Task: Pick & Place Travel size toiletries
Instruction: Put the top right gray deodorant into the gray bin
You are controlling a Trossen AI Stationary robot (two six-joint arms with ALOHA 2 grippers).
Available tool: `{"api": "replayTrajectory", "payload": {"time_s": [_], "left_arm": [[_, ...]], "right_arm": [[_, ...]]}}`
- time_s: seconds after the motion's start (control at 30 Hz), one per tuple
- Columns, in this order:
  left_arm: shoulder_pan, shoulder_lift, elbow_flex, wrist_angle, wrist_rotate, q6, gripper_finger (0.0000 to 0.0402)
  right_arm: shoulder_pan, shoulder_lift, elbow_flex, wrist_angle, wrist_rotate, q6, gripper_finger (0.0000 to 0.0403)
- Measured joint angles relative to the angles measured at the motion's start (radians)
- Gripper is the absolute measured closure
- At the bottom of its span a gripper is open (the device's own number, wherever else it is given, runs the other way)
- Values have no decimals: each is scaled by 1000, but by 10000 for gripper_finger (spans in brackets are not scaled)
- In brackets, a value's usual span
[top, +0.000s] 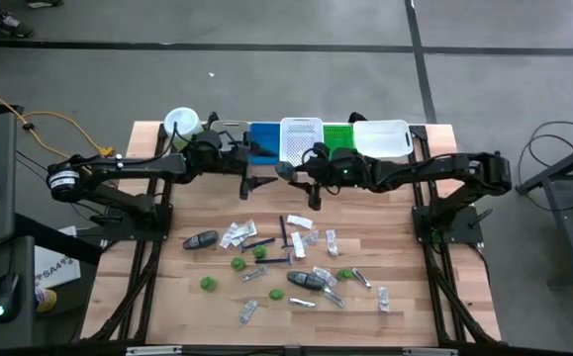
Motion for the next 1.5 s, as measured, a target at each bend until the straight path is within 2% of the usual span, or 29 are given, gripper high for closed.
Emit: {"api": "replayTrajectory", "payload": {"time_s": [0.23,0.47,0.67,0.87,1.5], "left_arm": [[-1,12,0,75,9,-40,33],[-2,82,0,197,39,-78,29],[-2,115,0,269,63,-111,29],[-2,116,0,322,60,-127,29],[-34,150,0,377,33,-130,33]], "right_arm": [[-1,35,-1,129,6,-18,236],[-1,111,-1,277,2,-18,236],[-1,113,-1,301,31,-14,236],[-1,113,-1,320,13,-9,236],[-1,148,0,416,-6,-7,236]]}}
